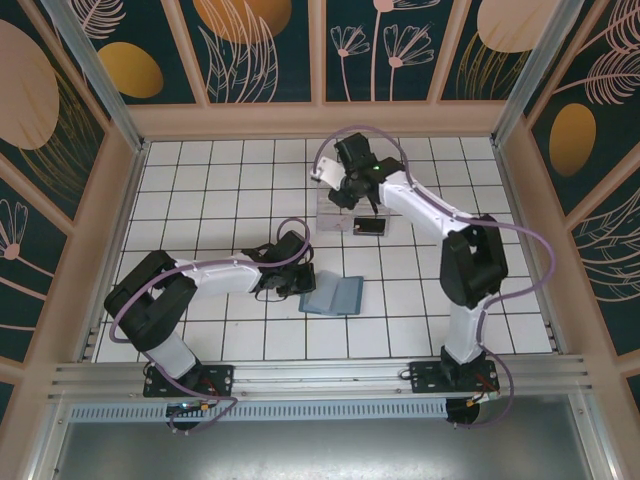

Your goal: Take the credit cards out of the card holder

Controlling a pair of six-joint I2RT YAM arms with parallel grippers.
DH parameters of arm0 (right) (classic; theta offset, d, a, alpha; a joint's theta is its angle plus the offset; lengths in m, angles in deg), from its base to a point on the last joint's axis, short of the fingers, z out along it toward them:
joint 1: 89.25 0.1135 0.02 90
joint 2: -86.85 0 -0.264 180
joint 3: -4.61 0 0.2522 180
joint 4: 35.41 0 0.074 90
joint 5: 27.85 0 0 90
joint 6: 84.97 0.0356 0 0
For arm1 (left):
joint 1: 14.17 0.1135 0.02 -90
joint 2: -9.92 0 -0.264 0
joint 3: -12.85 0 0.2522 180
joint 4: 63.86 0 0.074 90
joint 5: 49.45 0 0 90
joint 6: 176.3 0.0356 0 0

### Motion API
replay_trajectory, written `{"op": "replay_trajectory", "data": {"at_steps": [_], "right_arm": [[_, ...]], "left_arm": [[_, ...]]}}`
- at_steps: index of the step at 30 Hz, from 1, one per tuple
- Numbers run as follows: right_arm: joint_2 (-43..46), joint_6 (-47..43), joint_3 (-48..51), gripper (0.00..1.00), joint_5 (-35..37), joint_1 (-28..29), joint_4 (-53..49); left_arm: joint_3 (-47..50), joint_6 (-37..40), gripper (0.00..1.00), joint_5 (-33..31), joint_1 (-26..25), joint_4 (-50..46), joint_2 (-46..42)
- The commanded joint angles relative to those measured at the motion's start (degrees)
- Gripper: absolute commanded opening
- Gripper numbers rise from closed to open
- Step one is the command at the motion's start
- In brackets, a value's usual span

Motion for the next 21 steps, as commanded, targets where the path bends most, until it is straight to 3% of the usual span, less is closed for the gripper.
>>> {"op": "replay_trajectory", "data": {"at_steps": [1,6,13,21], "right_arm": [[5.34,16.12,4.7,0.25,-0.19,1.15,5.42],[12.54,28.87,13.39,0.21,1.0,1.74,8.93],[18.32,31.96,21.89,0.2,5.33,1.75,9.58],[21.76,40.99,28.09,0.19,1.97,1.7,10.08]], "left_arm": [[1.04,-0.42,0.08,-0.43,0.12,-1.33,-0.87],[-1.25,1.78,0.09,0.99,-0.36,-3.11,-1.55],[-6.69,5.14,0.1,1.05,-3.78,-8.62,1.24],[-9.01,4.67,0.1,1.4,-5.23,-8.96,2.92]]}}
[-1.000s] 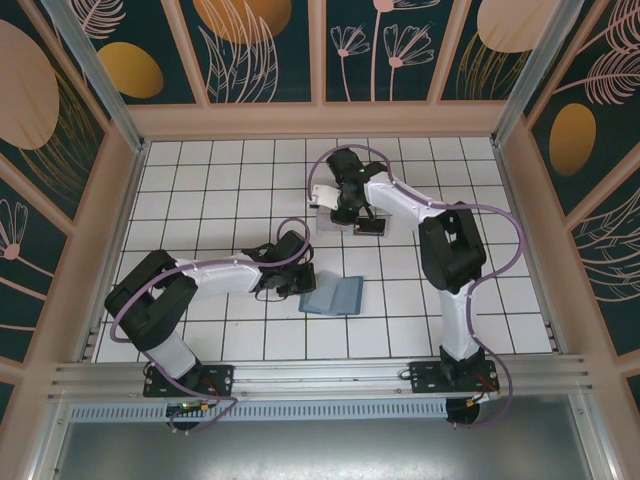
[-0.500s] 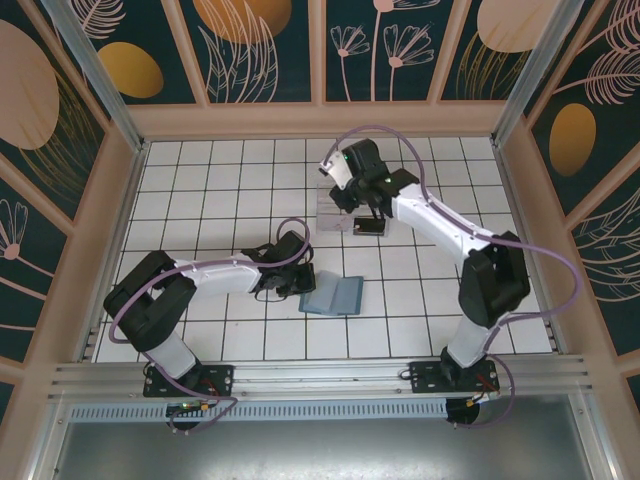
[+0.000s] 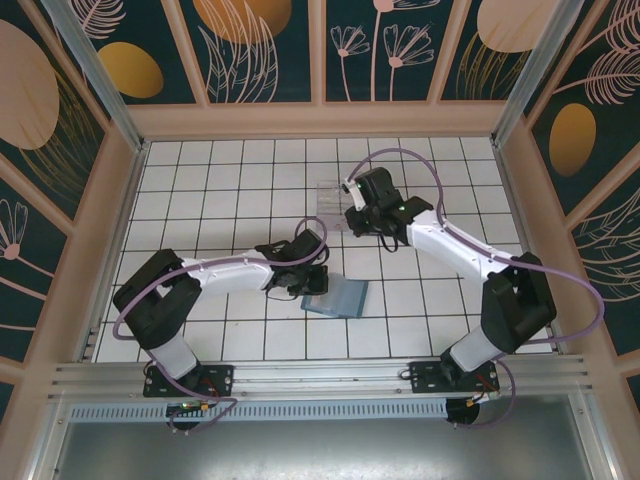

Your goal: Take the credit cards out of the card holder

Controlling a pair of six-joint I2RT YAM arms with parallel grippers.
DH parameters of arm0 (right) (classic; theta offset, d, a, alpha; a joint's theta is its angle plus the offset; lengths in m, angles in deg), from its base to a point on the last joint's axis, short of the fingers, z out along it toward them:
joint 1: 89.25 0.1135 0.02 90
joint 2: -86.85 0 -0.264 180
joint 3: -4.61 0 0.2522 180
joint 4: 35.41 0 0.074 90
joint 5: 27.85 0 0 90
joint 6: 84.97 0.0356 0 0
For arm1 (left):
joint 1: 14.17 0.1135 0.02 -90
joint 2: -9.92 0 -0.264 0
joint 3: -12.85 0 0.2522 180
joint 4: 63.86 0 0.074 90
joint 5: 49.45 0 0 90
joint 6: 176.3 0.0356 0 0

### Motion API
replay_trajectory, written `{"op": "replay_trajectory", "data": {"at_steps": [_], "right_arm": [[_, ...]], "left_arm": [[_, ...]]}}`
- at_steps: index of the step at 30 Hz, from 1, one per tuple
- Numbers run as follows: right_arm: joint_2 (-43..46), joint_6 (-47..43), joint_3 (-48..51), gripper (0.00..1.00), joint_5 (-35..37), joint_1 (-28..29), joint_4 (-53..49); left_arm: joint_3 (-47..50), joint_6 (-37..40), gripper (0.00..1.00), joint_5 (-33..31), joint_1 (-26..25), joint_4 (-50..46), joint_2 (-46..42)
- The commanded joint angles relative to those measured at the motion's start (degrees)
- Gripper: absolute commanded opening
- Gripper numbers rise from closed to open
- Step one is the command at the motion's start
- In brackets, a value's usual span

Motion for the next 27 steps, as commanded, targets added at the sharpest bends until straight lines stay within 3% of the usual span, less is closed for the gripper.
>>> {"op": "replay_trajectory", "data": {"at_steps": [1,7,15,21,27], "right_arm": [[3.36,6.67,3.1,0.19,-0.76,-0.05,1.51],[7.75,15.88,6.32,0.18,4.69,-2.33,-0.37],[14.49,24.57,11.08,0.19,1.17,-3.33,1.4],[15.31,26.89,12.21,0.19,-1.39,-3.34,1.8],[14.04,28.08,13.0,0.19,-4.82,-3.36,3.27]], "left_arm": [[-3.71,1.09,0.1,1.19,-0.85,-2.42,1.37],[-8.32,2.65,0.11,3.05,-3.63,-3.22,5.11],[-11.79,4.97,0.12,6.02,-5.87,-2.48,6.87],[-11.98,6.76,0.13,0.01,-5.87,-5.84,4.26],[-12.55,5.48,0.13,-11.07,-5.71,-13.56,3.18]]}}
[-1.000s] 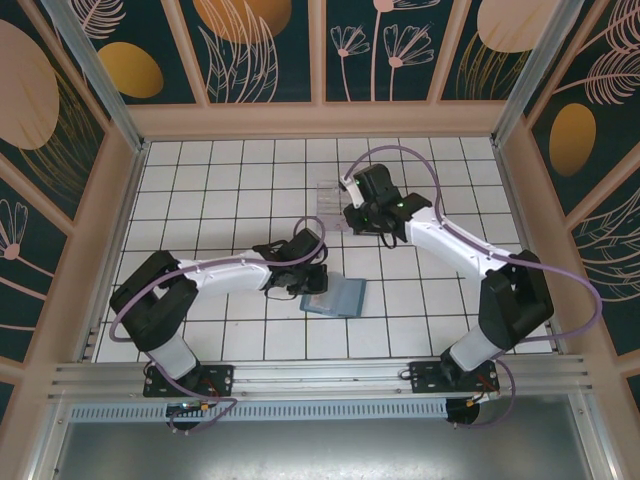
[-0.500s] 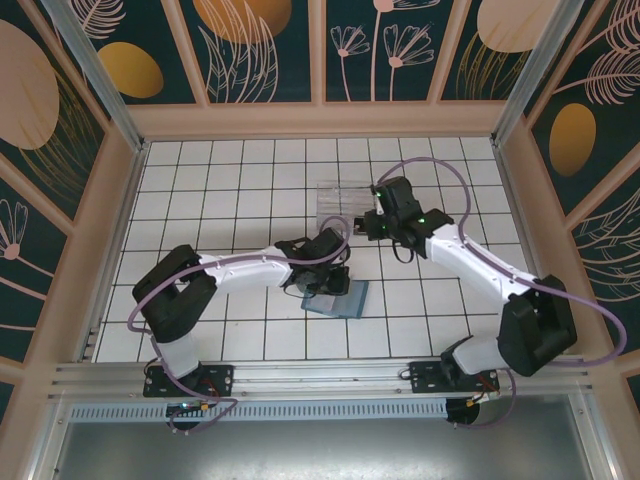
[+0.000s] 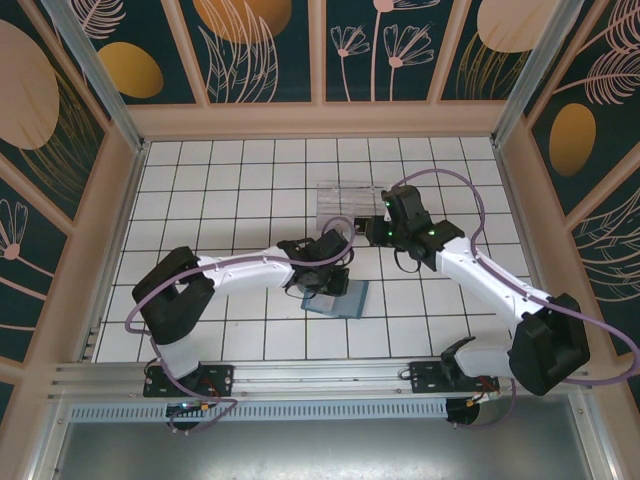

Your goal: Take the credit cards out of the card holder

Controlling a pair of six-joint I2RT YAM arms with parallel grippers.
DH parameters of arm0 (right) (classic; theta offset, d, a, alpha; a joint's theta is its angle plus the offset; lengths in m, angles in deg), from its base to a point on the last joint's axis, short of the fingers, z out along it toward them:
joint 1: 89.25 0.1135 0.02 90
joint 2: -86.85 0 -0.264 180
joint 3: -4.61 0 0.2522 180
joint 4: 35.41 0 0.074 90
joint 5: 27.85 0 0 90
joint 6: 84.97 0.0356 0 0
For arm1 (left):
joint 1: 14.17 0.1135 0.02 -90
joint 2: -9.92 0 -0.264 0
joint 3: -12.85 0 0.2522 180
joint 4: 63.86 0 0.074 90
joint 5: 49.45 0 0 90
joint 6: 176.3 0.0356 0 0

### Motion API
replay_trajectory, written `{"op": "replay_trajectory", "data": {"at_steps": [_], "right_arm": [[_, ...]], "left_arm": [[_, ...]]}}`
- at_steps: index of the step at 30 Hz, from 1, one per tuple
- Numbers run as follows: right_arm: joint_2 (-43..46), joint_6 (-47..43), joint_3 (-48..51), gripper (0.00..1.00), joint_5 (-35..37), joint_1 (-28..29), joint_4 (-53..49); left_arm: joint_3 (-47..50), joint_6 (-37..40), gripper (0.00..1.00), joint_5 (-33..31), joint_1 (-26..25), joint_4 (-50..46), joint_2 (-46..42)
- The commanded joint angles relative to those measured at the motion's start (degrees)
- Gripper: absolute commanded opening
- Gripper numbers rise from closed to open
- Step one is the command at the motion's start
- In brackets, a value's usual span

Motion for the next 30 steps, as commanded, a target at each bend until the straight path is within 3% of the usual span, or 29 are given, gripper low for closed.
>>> {"op": "replay_trajectory", "data": {"at_steps": [1,12,21,30], "right_arm": [[-0.65,1.99,0.54,0.19,-2.12,0.01,2.2],[-2.18,1.66,-0.11,0.19,-3.13,0.02,2.12],[-2.35,1.46,0.27,0.19,-3.65,0.06,2.47],[-2.14,1.9,0.71,0.19,-4.74,0.01,2.56]], "left_arm": [[-1.5,0.31,0.13,-8.46,0.11,-7.67,-1.1],[-1.72,-0.47,0.13,-13.49,0.32,-12.07,1.67],[-1.58,0.26,0.13,-10.37,0.33,-11.88,4.08],[-1.85,1.17,0.12,-2.75,0.1,-6.71,4.59]]}}
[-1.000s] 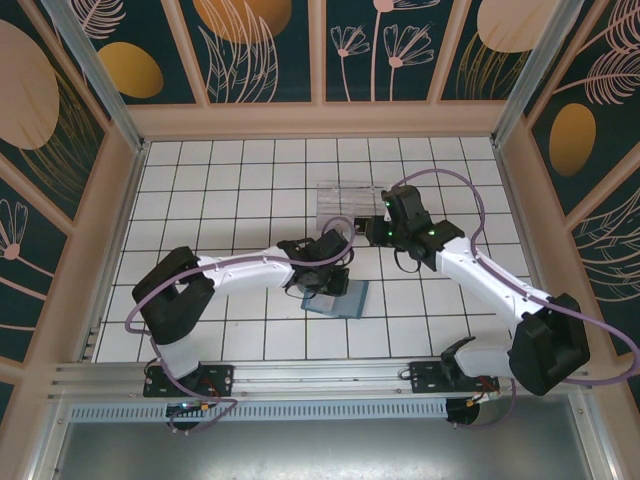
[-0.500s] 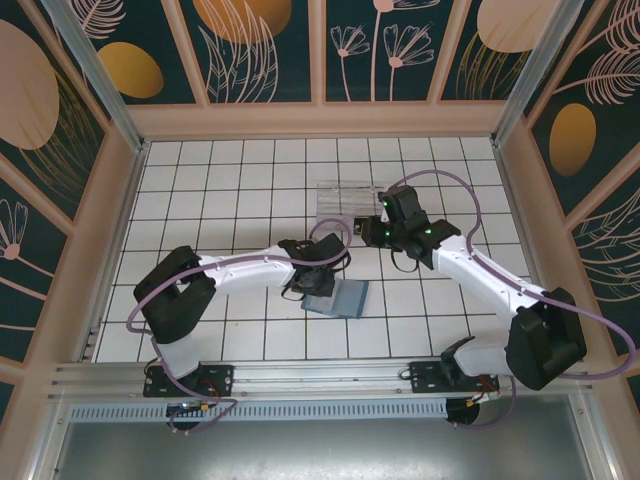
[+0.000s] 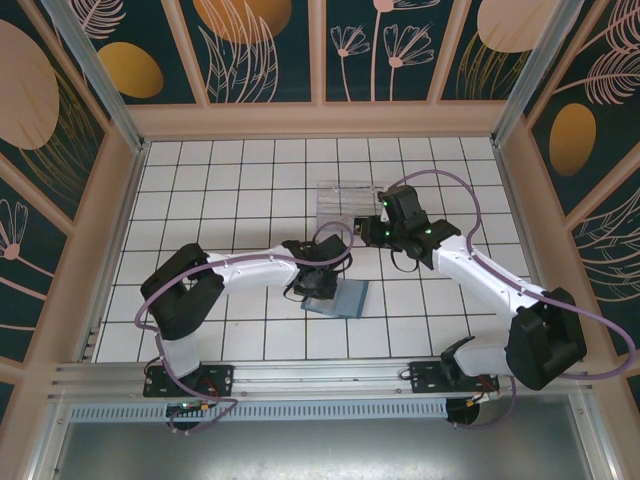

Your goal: Take the credit cards out of the card holder

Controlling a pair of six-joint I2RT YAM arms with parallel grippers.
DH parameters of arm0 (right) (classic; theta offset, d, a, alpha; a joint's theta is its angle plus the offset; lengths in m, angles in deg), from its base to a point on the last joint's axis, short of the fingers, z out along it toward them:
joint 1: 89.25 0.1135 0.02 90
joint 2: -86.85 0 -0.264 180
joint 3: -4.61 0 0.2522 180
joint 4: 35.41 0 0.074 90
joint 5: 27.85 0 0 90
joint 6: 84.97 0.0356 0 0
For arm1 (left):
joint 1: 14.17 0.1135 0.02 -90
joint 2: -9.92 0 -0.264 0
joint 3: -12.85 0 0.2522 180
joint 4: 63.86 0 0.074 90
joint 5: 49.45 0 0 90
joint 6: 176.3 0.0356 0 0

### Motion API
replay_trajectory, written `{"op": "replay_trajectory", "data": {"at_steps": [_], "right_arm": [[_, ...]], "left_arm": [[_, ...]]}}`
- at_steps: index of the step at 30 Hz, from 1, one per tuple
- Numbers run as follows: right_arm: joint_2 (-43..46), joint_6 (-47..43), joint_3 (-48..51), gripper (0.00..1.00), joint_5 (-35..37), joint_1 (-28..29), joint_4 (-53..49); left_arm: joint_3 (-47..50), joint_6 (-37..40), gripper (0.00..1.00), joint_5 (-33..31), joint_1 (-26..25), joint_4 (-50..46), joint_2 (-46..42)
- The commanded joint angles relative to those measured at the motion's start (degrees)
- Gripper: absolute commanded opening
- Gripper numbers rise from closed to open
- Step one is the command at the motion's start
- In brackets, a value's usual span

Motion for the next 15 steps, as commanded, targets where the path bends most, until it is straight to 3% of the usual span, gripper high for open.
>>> {"op": "replay_trajectory", "data": {"at_steps": [1,10,15], "right_arm": [[-0.33,0.86,0.85,0.19,-1.47,0.07,1.24],[2.37,5.13,6.33,0.19,-5.97,0.01,0.28],[4.76,9.41,11.72,0.2,-13.86,0.05,2.31]], "left_arm": [[-0.98,0.77,0.12,4.84,-0.04,2.01,1.5],[0.04,-0.87,0.12,11.6,-0.09,8.77,1.13],[0.17,-1.52,0.12,13.51,-0.1,10.91,0.97]]}}
